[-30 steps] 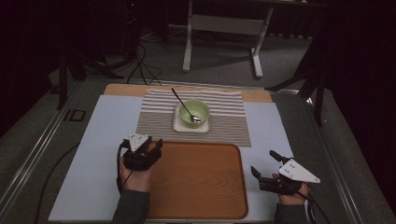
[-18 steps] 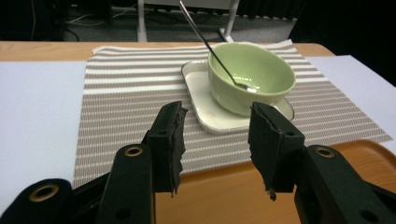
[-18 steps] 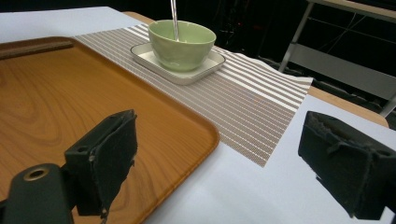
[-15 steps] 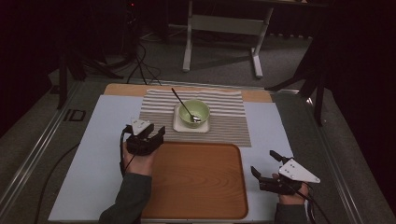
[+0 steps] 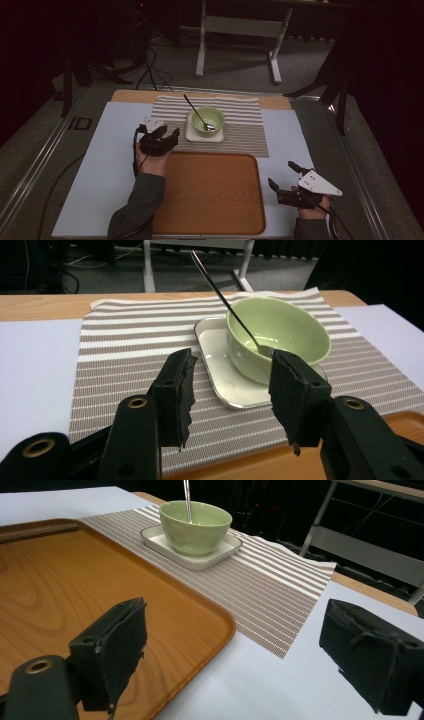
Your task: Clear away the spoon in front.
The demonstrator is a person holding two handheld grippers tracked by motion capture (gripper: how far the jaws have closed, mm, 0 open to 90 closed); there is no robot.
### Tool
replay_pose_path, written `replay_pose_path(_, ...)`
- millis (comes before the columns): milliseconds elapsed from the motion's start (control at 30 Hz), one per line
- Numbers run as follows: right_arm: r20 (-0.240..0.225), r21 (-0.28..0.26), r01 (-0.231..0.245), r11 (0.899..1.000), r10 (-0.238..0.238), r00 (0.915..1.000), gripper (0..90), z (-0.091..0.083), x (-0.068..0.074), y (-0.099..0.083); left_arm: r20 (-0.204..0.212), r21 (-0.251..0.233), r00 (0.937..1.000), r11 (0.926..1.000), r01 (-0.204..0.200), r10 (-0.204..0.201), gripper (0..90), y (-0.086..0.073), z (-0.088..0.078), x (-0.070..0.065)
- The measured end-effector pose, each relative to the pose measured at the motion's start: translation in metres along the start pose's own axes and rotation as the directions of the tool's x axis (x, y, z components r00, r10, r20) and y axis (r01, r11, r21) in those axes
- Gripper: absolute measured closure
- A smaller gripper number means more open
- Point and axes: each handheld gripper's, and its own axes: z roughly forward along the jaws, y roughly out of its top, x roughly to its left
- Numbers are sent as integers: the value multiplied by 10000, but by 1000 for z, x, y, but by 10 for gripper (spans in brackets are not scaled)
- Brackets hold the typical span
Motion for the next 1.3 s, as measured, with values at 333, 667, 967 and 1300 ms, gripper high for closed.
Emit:
replay_pose_path(333,7,2,-8,10000,8,10000,112,0,0,0,159,17,9997,9998,-197,196,524,10,19,3)
replay_pose_path(667,8,0,4,10000,-4,10000,112,0,0,0,285,131,9993,9996,-259,255,523,17,38,5)
replay_pose_path(967,-20,1,35,10000,-35,10000,112,1,0,0,501,211,9987,9997,-109,98,524,22,60,5)
replay_pose_path(1300,-15,-20,4,10000,-4,10000,112,0,0,0,503,332,9987,9994,-49,32,524,26,88,7)
